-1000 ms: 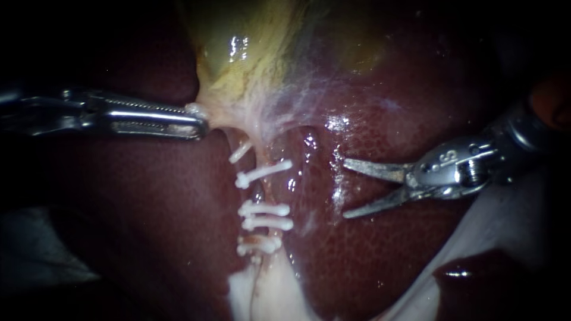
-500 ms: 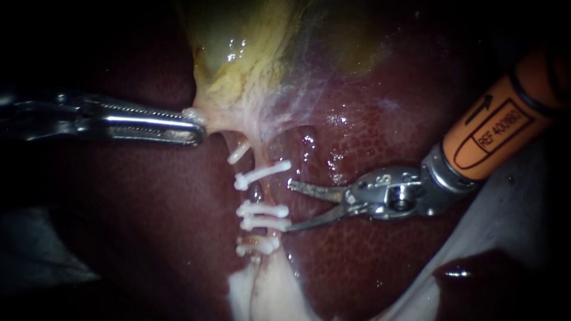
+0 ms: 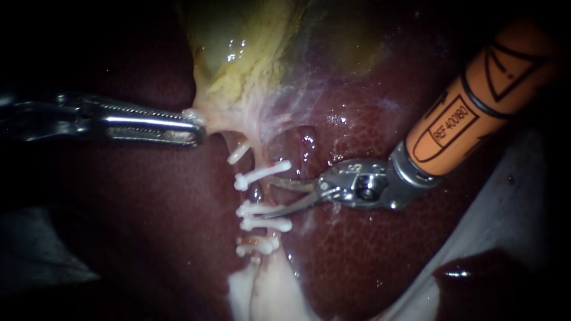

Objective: Go to the cutting position right tube

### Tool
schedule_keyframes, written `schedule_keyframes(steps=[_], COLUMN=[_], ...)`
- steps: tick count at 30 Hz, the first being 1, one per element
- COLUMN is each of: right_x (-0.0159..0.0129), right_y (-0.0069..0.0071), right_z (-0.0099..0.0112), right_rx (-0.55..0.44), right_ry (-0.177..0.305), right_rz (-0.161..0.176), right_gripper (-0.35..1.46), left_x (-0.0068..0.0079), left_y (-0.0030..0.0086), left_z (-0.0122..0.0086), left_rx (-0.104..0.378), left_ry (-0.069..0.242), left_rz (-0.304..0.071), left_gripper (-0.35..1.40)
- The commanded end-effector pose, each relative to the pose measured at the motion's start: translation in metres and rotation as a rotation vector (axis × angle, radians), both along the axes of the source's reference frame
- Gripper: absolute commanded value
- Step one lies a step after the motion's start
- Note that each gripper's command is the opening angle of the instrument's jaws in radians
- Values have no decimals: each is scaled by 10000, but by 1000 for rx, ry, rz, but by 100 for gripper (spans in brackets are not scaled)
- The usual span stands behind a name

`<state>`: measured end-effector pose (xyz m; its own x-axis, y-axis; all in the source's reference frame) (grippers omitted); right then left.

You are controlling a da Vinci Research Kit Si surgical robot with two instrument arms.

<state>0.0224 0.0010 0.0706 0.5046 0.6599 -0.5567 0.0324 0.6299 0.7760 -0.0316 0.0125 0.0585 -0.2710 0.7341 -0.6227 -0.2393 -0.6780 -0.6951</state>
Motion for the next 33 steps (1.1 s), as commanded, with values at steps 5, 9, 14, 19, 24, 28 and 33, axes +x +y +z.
schedule_keyframes(steps=[5, 9, 14, 19, 24, 28, 33], right_x=[11, 22, 38, 55, 68, 73, 72], right_y=[1, 0, -5, -13, -17, -16, -18], right_z=[1, 4, 7, 12, 15, 13, 3], right_rx=[48, 71, 89, 102, 113, 115, 120], right_ry=[52, 87, 114, 120, 123, 117, 125], right_rz=[-14, -30, -35, -30, -8, 7, 8], right_gripper=[143, 143, 142, 142, 142, 143, 143], left_x=[0, 0, 0, -1, -1, -2, -2], left_y=[0, 1, 1, 2, 2, 2, 2], left_z=[1, 1, 2, 3, 3, 3, 3], left_rx=[0, 0, 0, 0, 0, 0, 0], left_ry=[-1, -1, -1, -1, -1, 0, 0], left_rz=[1, 1, 1, 1, 1, 0, 0], left_gripper=[-35, -35, -35, -35, -35, -35, -35])
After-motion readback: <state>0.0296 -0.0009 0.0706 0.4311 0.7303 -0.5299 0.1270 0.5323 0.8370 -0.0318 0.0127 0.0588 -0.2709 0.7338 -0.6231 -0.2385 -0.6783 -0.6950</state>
